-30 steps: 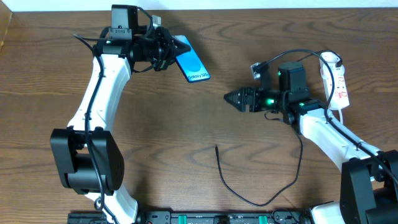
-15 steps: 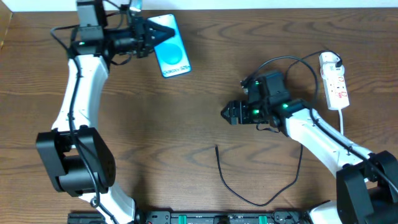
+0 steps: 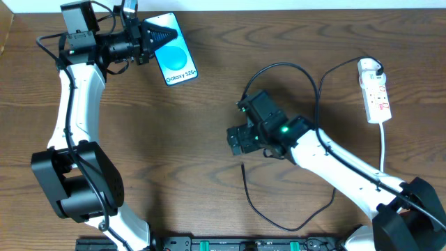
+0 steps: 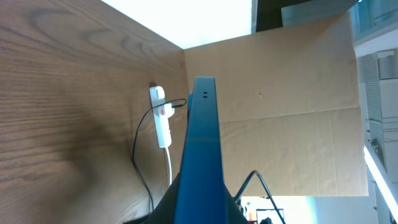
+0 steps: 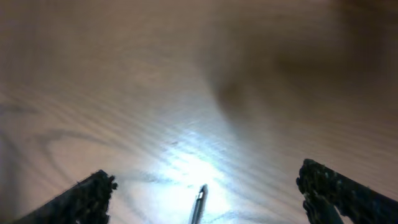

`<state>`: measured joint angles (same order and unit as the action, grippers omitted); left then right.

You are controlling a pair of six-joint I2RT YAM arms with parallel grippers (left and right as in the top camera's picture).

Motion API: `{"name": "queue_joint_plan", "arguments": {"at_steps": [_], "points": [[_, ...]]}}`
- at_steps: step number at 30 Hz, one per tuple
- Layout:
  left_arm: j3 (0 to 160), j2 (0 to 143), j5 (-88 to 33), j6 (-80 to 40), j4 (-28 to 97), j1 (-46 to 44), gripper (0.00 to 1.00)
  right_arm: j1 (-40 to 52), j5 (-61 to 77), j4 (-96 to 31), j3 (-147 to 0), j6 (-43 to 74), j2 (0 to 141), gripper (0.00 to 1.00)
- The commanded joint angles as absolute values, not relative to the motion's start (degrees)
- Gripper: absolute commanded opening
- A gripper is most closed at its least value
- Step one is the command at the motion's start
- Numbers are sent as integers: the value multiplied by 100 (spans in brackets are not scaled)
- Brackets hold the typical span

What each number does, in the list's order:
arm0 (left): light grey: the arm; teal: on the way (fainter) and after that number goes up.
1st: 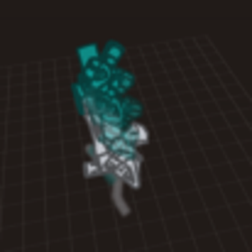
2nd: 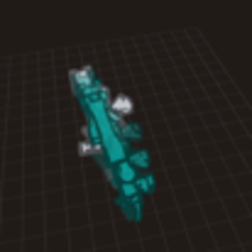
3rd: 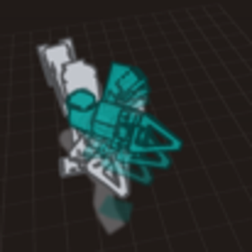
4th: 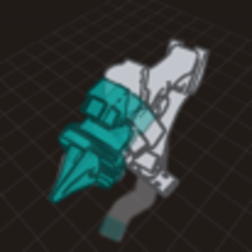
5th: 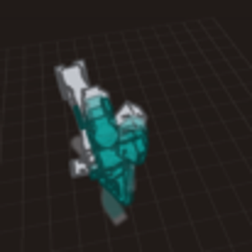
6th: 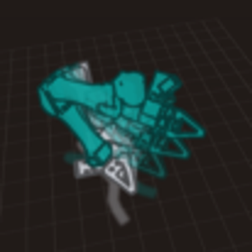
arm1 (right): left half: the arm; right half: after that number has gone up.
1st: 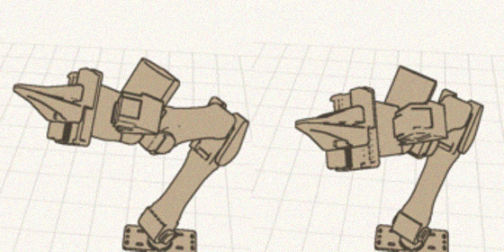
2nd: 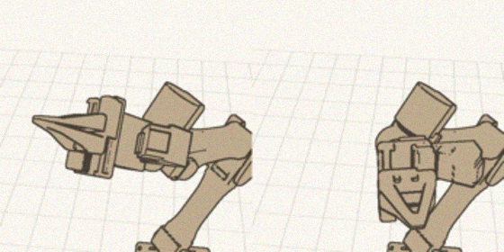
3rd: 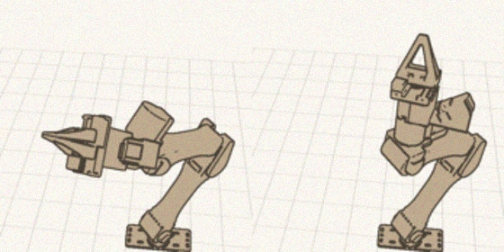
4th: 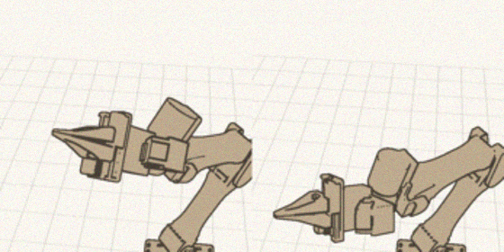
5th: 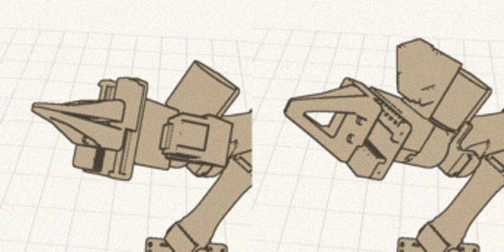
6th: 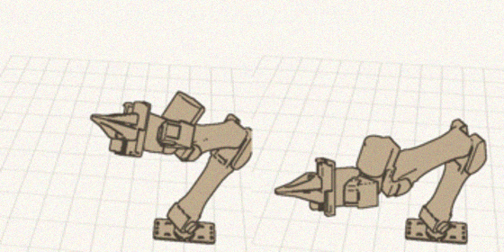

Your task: Plug charger to phone and switch on socket

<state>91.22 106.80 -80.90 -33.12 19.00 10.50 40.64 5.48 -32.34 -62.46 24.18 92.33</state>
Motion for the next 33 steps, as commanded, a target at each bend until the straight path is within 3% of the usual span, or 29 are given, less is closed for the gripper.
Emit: {"name": "queue_joint_plan", "arguments": {"at_steps": [1,10,18,26,33], "points": [[9168,10556,-8361,-3256,1828,1146,7,4346,499,-3264,-6331,3109,9164,93],[9168,10556,-8361,-3256,1828,1188,7,4838,-534,-3979,-6333,4536,9164,99],[9168,10556,-8361,-3256,1826,1190,7,4928,-489,-4718,-6766,4799,9476,99],[9168,10556,-8361,-3175,1826,1190,8,5315,-456,-6040,-8064,4884,10755,99],[9168,10556,-8359,-3142,1811,1286,7,5511,-395,-6169,-8084,5144,11310,99]]}}
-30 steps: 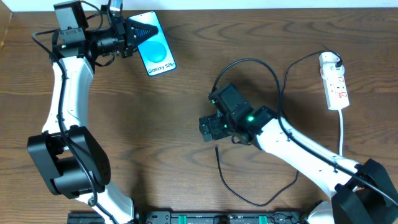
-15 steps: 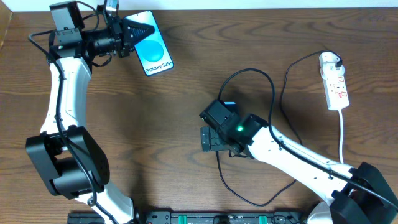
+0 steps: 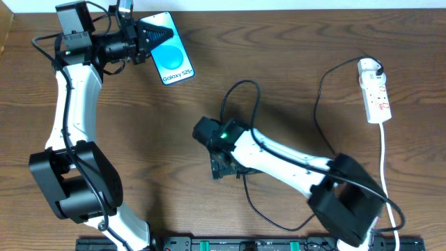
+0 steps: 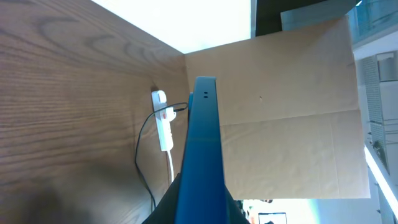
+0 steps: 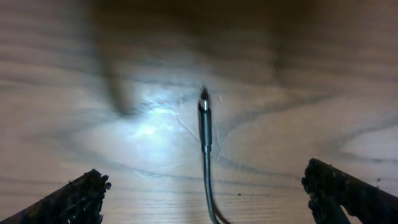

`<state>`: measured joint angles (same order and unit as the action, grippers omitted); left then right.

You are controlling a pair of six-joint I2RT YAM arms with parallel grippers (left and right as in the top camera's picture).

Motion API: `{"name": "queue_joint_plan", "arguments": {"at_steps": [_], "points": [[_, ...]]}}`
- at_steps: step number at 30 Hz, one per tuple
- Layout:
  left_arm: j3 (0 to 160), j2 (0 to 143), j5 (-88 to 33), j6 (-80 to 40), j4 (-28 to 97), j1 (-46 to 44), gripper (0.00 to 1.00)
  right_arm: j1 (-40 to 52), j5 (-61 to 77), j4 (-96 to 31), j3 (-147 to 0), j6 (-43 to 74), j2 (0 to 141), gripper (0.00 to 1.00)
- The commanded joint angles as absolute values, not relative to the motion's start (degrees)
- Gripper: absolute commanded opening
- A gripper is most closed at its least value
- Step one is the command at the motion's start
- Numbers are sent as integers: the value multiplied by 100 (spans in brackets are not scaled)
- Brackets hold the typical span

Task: Plug charger to phone and switch on socket
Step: 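Lower the right gripper onto the black cable's plug end on the table, then close the right gripper on the cable plug and lift it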

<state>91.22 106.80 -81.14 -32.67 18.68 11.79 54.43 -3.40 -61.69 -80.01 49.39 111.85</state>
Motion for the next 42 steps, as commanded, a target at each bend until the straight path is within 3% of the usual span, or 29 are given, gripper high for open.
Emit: {"name": "queue_joint_plan", "arguments": {"at_steps": [1,9,14,27,42], "points": [[9168,10556,-8359,-3127,1796,1315,8,5524,-395,-6149,-8084,5142,11367,99],[9168,10556,-8357,-3127,1761,1457,7,5647,-421,-5867,-8082,4967,11557,95],[9168,10556,-8357,-3127,1761,1461,8,5647,-436,-5850,-8077,4974,11614,84],[9168,10556,-8357,-3127,1763,1461,7,5647,-215,-5909,-7981,5019,11804,83],[9168,10556,-8353,-3105,1761,1461,7,5645,80,-5819,-7734,5028,11804,29]]}}
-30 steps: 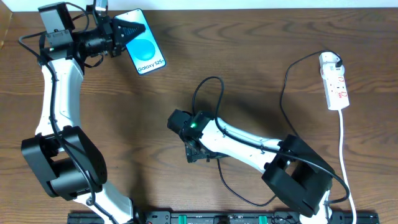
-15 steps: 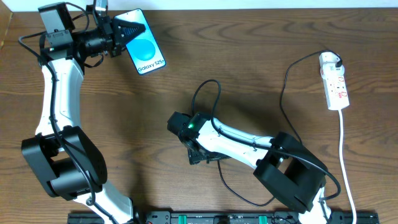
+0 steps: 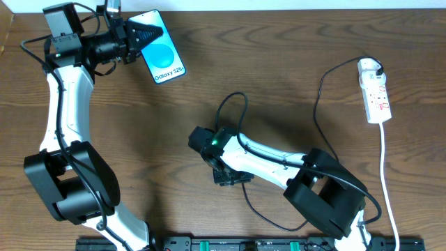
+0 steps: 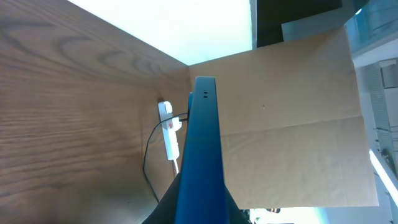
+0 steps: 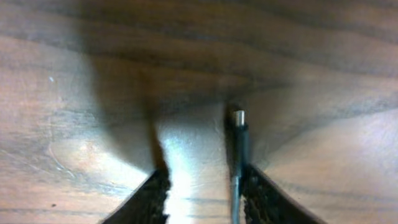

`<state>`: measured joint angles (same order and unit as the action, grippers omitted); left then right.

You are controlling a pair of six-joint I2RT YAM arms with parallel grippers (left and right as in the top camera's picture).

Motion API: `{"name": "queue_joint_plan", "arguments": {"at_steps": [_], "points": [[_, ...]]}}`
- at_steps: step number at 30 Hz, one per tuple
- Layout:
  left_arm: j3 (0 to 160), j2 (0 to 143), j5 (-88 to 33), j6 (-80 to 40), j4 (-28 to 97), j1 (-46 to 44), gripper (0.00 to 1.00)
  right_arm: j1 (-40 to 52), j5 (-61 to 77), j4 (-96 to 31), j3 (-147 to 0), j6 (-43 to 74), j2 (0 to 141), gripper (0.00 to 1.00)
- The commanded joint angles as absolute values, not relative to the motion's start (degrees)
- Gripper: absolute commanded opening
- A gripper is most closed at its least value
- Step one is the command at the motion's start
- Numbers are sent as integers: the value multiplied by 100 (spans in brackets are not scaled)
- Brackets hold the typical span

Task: Plug charger to phone and switch on socket
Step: 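Close the right gripper on the cable plug and lift it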

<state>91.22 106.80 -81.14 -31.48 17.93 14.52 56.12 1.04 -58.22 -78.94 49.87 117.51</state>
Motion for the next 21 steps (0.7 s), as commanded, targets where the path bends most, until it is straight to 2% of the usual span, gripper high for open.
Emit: {"name": "queue_joint_plan", "arguments": {"at_steps": [1,5,9,16,21], "points": [[9168,10556,-8353,-3105,1761,1461,7,5645,82,-5804,-7717,5026,11804,27],[9168,10556,-8353,-3107,1743,1461,8,5645,84,-5774,-7701,5006,11804,18],[9168,10556,-8353,-3107,1743,1461,8,5627,178,-5686,-7701,4851,11804,1],[9168,10556,-8355,-3109,1695,1479,7,5402,722,-5507,-7736,4530,11797,1],[9168,10556,-8355,-3111,1653,1590,7,4925,1984,-5092,-7762,3994,11767,1]]}}
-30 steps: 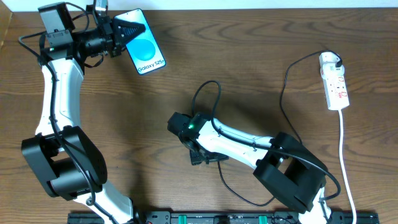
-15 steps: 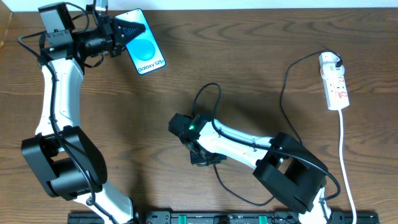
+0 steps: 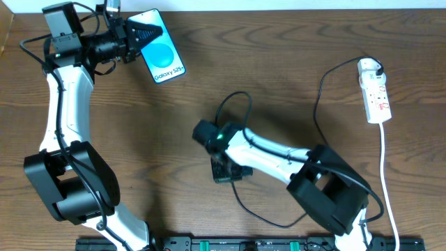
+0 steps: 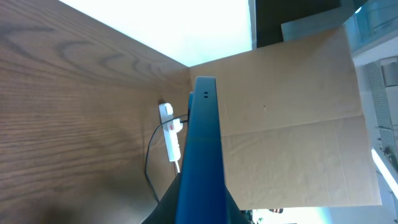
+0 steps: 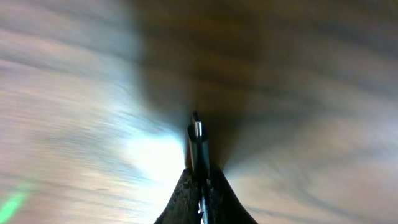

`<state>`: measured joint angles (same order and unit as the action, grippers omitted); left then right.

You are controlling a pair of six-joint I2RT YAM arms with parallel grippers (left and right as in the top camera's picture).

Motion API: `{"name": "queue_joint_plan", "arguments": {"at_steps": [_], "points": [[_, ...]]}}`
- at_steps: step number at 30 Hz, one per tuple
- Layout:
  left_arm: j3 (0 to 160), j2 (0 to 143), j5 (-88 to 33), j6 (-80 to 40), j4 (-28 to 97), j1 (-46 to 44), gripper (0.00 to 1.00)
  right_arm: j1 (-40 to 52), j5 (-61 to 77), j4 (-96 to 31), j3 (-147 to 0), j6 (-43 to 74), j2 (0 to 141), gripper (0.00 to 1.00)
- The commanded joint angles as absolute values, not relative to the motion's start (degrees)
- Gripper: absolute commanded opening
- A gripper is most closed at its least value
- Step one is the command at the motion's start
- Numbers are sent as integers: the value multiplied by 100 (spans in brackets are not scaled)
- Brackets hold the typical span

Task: Plug charger to phone and switch on socket
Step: 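Close the right gripper on the cable plug and lift it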

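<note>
A blue-backed phone (image 3: 162, 47) marked Galaxy S25+ is held off the table at the far left, my left gripper (image 3: 141, 33) shut on its upper end. The left wrist view shows the phone (image 4: 201, 149) edge-on between the fingers. My right gripper (image 3: 224, 169) is low over the table's middle, shut on the black charger cable's plug (image 5: 197, 134), whose metal tip sticks out ahead of the fingertips. The black cable (image 3: 317, 104) loops back to the white power strip (image 3: 374, 90) at the right edge, where its other end is plugged in.
The white cord of the power strip (image 3: 385, 167) runs down the right edge toward the front. A brown cardboard wall (image 4: 292, 118) stands beyond the table's end. My right arm's white link (image 3: 272, 157) lies across the cable loop.
My right gripper has shut on the cable's plug, which lay between its open fingers. The cable loop near it has shifted slightly. The left gripper and phone have not moved.
My right gripper was open over the table's middle, the plug tip just in view. Then it stood farther left and nearer me, open over the plug, then low around it. Now it is shut on the plug. My left gripper held the phone throughout, shifting it slightly left.
</note>
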<state>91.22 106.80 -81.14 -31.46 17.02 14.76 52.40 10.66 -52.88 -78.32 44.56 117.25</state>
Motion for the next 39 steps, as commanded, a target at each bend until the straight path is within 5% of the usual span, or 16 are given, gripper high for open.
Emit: {"name": "queue_joint_plan", "arguments": {"at_steps": [1,19,26,39], "points": [[9168,10556,-8357,-3114,1656,1621,8,4805,2287,-4984,-7762,3881,11764,1],[9168,10556,-8409,-3813,1055,1820,7,3330,7074,-1337,-7762,2689,11764,1],[9170,10556,-8624,-4674,-10,1820,7,3319,7478,263,-7762,3371,11764,1],[9168,10554,-8851,-4703,-102,1627,7,3267,7793,3658,-7762,5315,11764,1]]}}
